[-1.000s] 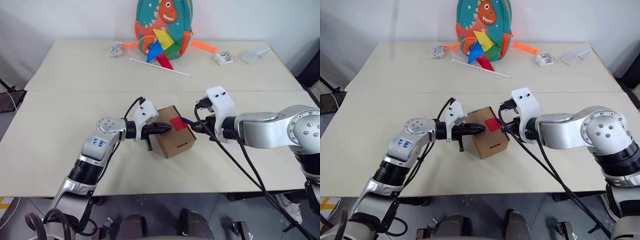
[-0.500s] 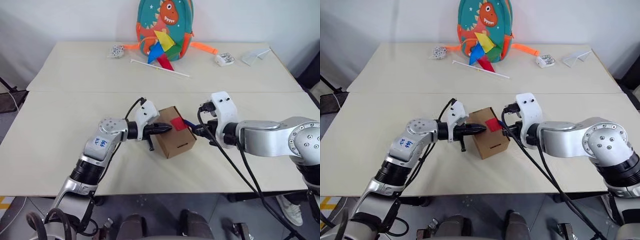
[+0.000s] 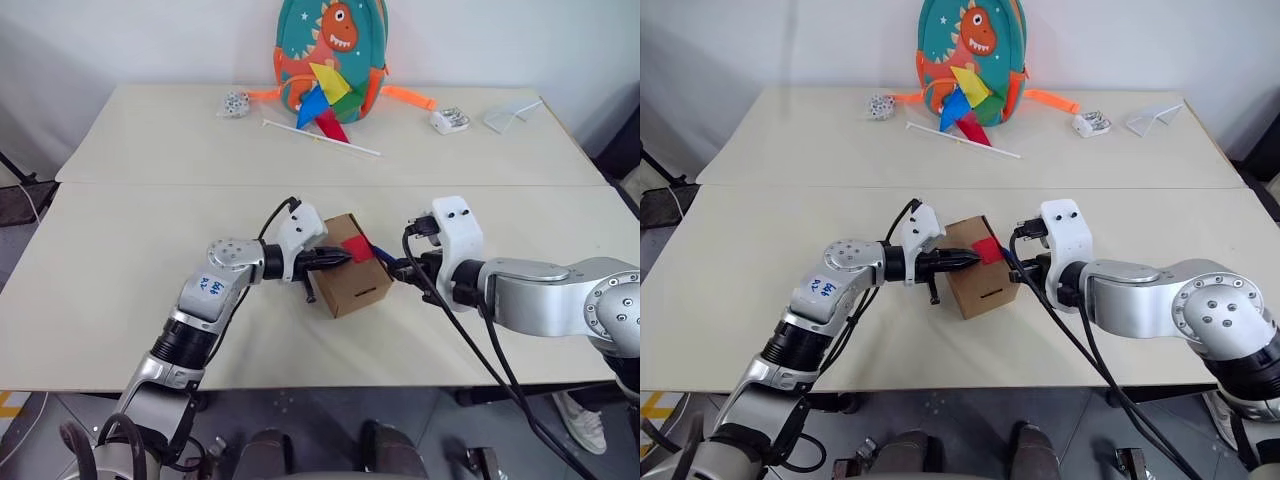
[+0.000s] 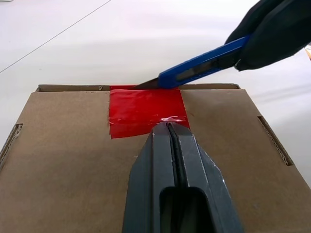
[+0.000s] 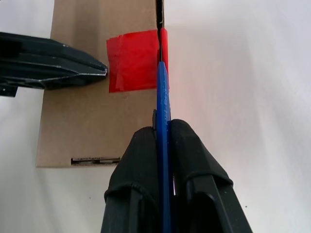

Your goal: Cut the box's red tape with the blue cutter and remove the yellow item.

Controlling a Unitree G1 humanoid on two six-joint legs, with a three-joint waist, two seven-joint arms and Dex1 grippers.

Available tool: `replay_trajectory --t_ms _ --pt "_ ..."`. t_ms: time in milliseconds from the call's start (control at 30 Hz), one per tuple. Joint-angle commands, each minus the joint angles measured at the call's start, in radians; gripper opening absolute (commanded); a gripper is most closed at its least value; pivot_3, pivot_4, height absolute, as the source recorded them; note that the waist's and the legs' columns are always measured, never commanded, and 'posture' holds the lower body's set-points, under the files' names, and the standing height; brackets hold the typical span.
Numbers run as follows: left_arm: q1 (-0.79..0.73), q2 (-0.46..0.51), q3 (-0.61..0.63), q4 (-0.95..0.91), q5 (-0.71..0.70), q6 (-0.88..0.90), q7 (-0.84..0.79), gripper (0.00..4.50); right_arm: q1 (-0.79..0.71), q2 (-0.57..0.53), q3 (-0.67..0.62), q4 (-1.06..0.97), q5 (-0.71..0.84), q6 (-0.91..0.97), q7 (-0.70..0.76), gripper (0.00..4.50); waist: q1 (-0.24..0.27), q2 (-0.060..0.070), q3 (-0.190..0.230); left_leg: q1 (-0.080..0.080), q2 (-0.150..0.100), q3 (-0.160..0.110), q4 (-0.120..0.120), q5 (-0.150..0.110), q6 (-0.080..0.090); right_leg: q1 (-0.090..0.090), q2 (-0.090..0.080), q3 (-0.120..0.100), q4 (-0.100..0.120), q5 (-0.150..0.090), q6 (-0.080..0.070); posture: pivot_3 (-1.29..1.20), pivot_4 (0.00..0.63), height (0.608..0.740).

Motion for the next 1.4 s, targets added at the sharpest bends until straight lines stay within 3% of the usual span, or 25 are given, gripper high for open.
replay_trajectory --t_ms 33,400,733,833,933,1067,1200,1267,1400 --pt "0.026 -0.005 -0.056 0.053 0.043 0.019 -0.003 0.0 0.009 -0.044 0.013 -0.031 0.025 0.023 0.054 0.1 0.0 0.0 0.0 0.0 0.0 0.0 0.0 0.0 0.0 0.001 0.0 0.0 0.0 0.0 0.0 0.0 0.15 0.74" --pt "0.042 -0.009 -0.062 0.047 0.043 0.013 -0.004 0.0 0.042 -0.208 -0.008 -0.08 0.025 0.0 0.238 0.1 0.001 0.0 0.0 0.001 0.0 -0.001 0.0 0.0 0.0 0.001 0.0 -0.001 -0.001 0.0 0.0 0.0 0.15 0.74" --pt "0.04 0.024 -0.051 0.03 0.039 -0.001 -0.028 0.0 -0.308 -0.388 0.001 0.11 0.025 0.246 0.613 0.1 -0.001 0.0 0.0 0.0 0.001 -0.001 0.001 -0.001 0.001 0.001 0.0 -0.001 -0.002 0.001 -0.001 0.0 0.15 0.74" --pt "0.029 0.036 -0.045 0.029 0.037 -0.013 -0.043 0.0 -0.259 -0.476 -0.042 0.146 0.025 0.27 0.649 0.1 -0.001 0.0 0.0 -0.001 0.001 -0.001 0.001 -0.002 0.001 0.001 0.0 -0.002 -0.003 0.001 -0.001 0.0 0.15 0.74" --pt "0.016 0.046 -0.033 0.03 0.029 -0.03 -0.063 0.0 -0.117 -0.502 -0.121 0.16 0.019 0.203 0.594 0.1 -0.001 0.0 0.0 -0.001 0.001 0.0 0.001 -0.002 0.001 0.001 0.0 -0.002 -0.003 0.001 -0.001 0.0 0.15 0.74" --pt "-0.008 0.061 0.002 0.041 0.008 -0.06 -0.089 0.0 0.249 -0.44 -0.346 0.162 -0.341 0.086 0.679 0.1 0.0 0.0 0.0 -0.001 0.001 0.001 0.002 -0.002 0.001 0.0 0.0 -0.002 -0.002 0.001 -0.001 0.0 0.15 0.74" --pt "-0.019 0.075 0.054 0.047 -0.03 -0.088 -0.122 0.0 0.599 -0.358 -0.446 0.145 -0.805 -0.184 0.94 0.1 0.003 0.0 0.0 -0.002 0.0 0.001 0.003 -0.002 0.001 0.0 0.0 -0.002 -0.002 0.001 0.0 0.0 0.15 0.74" --pt "-0.024 0.084 0.072 0.054 -0.043 -0.096 -0.139 0.0 0.684 -0.309 -0.432 0.168 -1.006 -0.353 1.042 0.1 0.001 0.001 0.0 -0.002 0.0 0.001 0.003 -0.002 0.001 0.0 0.0 -0.001 -0.002 0.002 0.001 0.0 0.15 0.74" --pt "-0.036 0.105 0.114 0.061 -0.072 -0.086 -0.162 0.0 0.724 -0.185 -0.41 0.293 -1.254 -0.564 1.141 0.1 -0.003 0.002 0.001 -0.002 0.0 0.002 0.004 -0.001 0.001 0.0 0.0 -0.001 -0.002 0.002 0.002 0.0 0.15 0.74"
